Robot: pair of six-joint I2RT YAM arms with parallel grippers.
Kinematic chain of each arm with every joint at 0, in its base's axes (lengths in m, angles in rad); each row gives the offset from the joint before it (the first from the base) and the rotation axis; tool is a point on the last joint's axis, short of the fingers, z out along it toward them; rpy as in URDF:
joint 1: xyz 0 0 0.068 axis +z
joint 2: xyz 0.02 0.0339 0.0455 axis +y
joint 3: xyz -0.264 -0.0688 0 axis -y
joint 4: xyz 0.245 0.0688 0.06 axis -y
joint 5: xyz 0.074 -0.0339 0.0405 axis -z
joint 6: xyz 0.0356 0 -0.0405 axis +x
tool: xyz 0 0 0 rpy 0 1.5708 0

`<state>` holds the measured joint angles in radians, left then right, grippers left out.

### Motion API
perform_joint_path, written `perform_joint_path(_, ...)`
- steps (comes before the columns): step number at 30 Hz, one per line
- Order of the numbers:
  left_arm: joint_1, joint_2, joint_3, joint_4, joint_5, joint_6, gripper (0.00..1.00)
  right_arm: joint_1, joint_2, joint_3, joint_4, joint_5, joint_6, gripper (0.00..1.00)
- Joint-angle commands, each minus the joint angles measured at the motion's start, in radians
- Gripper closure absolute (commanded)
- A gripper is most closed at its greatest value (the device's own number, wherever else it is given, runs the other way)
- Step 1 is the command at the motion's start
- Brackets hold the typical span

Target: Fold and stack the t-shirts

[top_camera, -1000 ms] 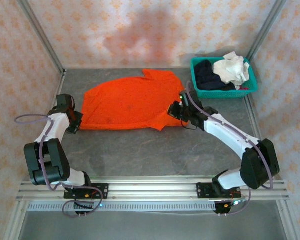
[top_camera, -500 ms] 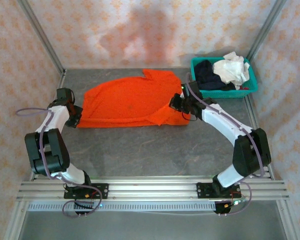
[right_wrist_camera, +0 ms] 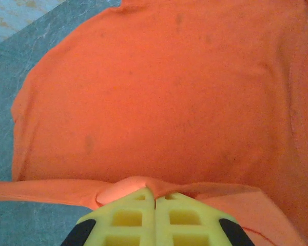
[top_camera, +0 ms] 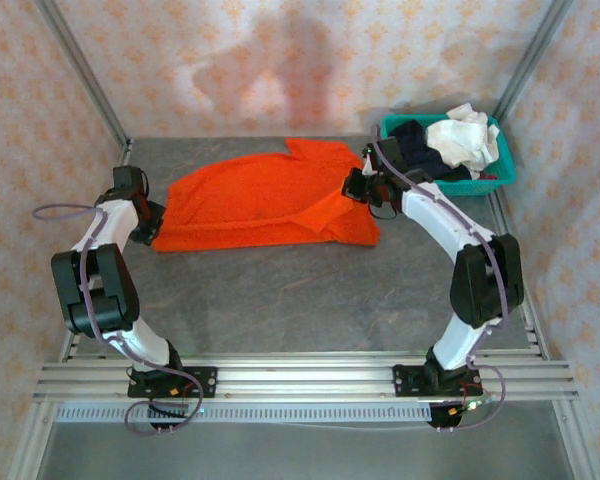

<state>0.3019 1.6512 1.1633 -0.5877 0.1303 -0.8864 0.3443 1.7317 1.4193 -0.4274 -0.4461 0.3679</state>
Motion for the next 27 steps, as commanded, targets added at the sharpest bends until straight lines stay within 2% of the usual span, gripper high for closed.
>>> perform_joint_path(1,0.000,0.018,0.043,-0.047,-0.028,0.040,1.00,-0.003,0.048,0.091,-0.061,-0.034,-0.072,1.00)
perform_joint_path(14,0.000,0.054,0.080,-0.051,-0.023,0.035,1.00,-0.016,0.182,0.264,-0.179,-0.038,-0.165,1.00)
perform_joint_path(27,-0.013,0.132,0.164,-0.049,-0.012,0.012,1.00,-0.046,0.252,0.327,-0.169,-0.042,-0.169,1.00)
